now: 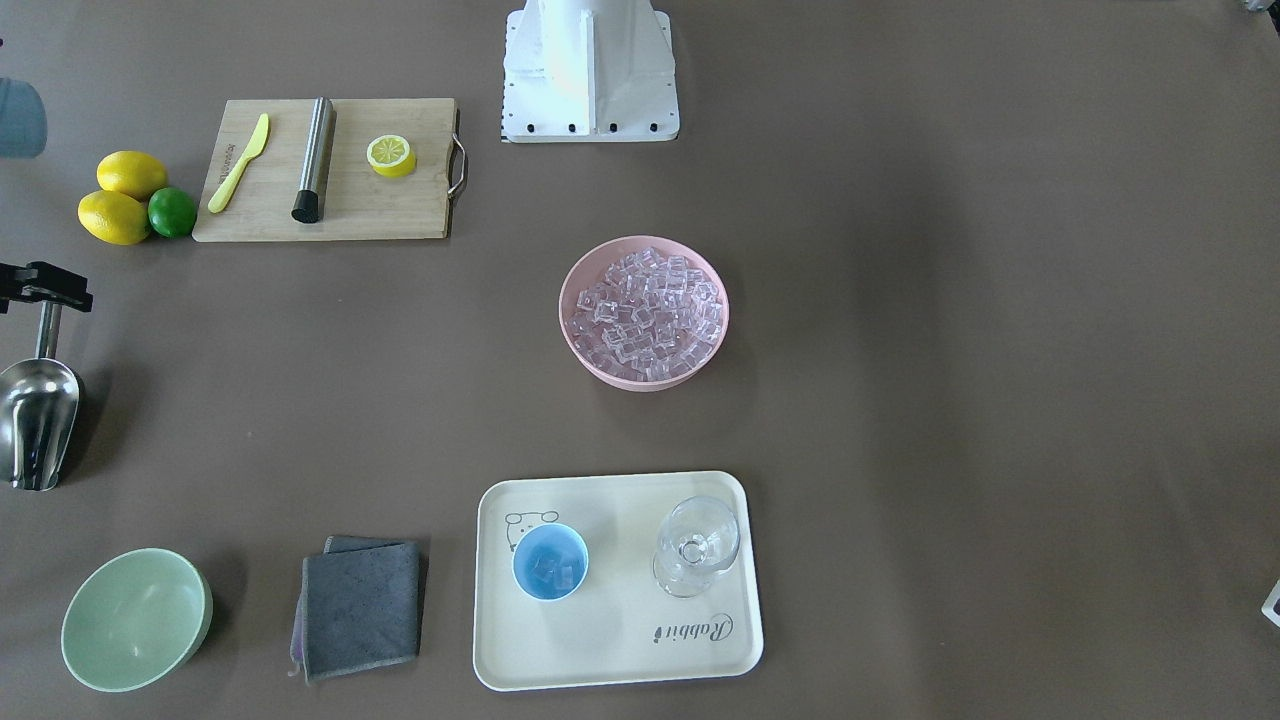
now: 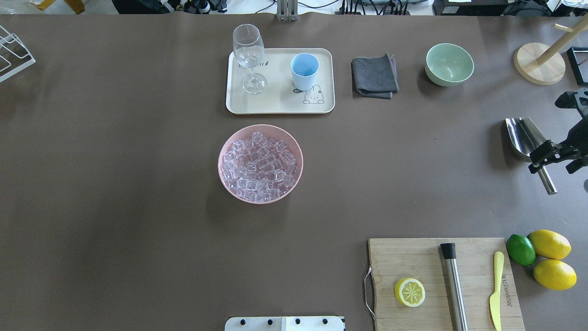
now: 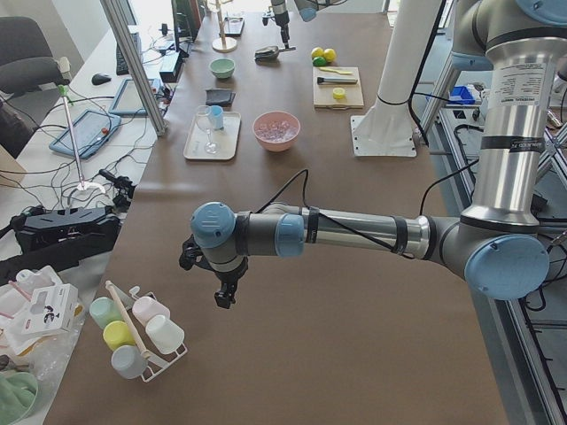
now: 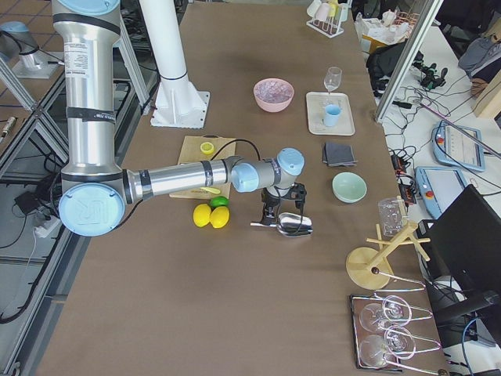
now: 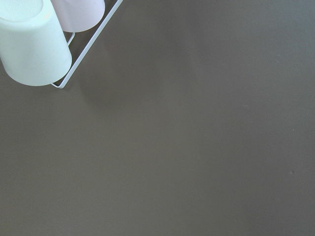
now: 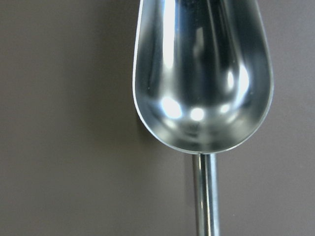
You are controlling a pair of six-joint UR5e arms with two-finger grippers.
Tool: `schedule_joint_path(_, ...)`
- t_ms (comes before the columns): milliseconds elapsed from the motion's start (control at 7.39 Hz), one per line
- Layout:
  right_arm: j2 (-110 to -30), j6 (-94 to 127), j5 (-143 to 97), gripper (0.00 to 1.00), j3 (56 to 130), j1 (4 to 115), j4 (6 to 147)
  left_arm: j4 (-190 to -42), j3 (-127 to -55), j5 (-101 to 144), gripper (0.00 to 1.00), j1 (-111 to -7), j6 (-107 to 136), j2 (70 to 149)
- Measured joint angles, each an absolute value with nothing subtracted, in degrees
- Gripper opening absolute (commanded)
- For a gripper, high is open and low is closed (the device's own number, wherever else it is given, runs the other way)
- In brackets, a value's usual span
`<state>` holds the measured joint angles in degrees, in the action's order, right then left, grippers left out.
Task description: Put ice in cup with scoop
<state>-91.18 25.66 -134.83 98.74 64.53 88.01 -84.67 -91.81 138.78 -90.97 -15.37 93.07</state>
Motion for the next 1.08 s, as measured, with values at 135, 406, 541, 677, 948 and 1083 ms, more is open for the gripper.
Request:
schedule_joint_path(135,-91.37,22.83,-134.76,1.00,99.51,67.30,89.22,-84.65,-91.82,138.78,0.99,-90.97,-15.35,93.07)
schedule_joint_path(406,-90.83,8.06,-134.61,1.00,102.02,76.11,99.78,-84.64,-91.83,138.78,0.99,-90.97,-15.36,93.08)
schedule_joint_path(541,-90.17,0.28,-134.10,1.00,102.72,81.04,105.71,-84.64,-91.85,138.78,0.99,-90.97,-15.34,93.07)
schedule_joint_path(677,-90.20,-6.10,-133.09,1.00,102.80,85.20,109.04,-84.64,-91.89,138.78,0.99,-90.97,-15.31,93.08)
schedule_joint_path(948,-90.52,-11.84,-132.30,1.00,100.94,89.58,110.62,-84.64,-91.89,138.78,0.99,-90.97,-15.33,93.08)
schedule_joint_path(1083,-90.53,-12.60,-132.50,1.00,100.27,90.45,110.61,-84.64,-91.86,138.78,0.99,-90.97,-15.36,93.08)
